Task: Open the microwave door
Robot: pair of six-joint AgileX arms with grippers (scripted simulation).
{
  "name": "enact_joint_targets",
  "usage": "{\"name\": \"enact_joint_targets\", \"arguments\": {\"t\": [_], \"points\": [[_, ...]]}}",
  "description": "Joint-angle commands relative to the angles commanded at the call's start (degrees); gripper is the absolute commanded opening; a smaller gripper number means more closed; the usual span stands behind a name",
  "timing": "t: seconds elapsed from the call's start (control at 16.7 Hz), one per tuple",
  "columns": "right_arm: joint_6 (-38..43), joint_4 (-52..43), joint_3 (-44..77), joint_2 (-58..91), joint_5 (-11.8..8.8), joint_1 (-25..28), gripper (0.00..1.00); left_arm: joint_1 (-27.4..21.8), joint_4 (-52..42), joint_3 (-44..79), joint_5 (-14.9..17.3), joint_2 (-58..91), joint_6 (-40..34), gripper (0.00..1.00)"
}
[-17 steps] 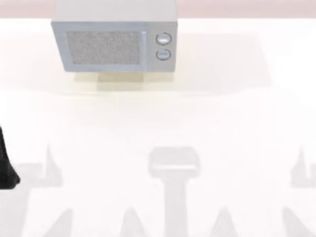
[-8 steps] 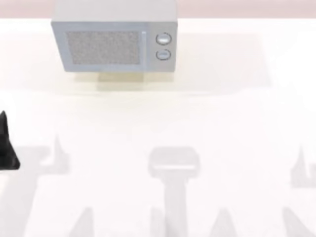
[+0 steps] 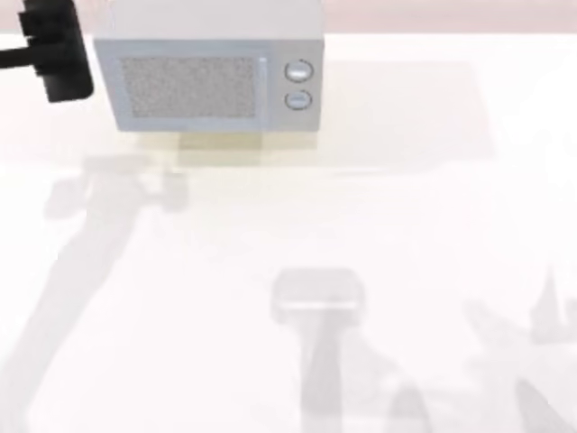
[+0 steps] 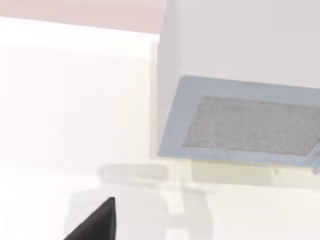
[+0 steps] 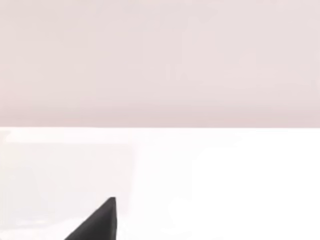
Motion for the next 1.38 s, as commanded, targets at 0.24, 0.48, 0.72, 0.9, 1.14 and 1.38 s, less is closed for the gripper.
{"name": "enact_joint_targets", "arguments": {"t": [0.24,0.48,0.72,0.9,1.14,1.38], "points": [[0.0,0.0,0.0,0.0,0.0,0.0,1.0,-6.2,-11.6,26.1,-2.9,22.9,-6.0,1.0],[0.0,0.0,0.0,0.0,0.0,0.0,1.0,-11.6,-22.4,47.1,-5.4,42.9,-11.0,1.0],[0.0,0.0,0.0,0.0,0.0,0.0,1.0,-15.5,-30.9,60.3,-7.3,57.0,-14.3,1.0],[0.0,0.0,0.0,0.0,0.0,0.0,1.0,-17.0,-34.4,65.0,-8.0,62.3,-15.5,1.0],[0.0,0.0,0.0,0.0,0.0,0.0,1.0,-17.1,-34.8,65.5,-8.1,62.9,-15.7,1.0],[0.0,0.0,0.0,0.0,0.0,0.0,1.0,-16.7,-33.7,64.7,-7.9,63.3,-15.3,1.0]]}}
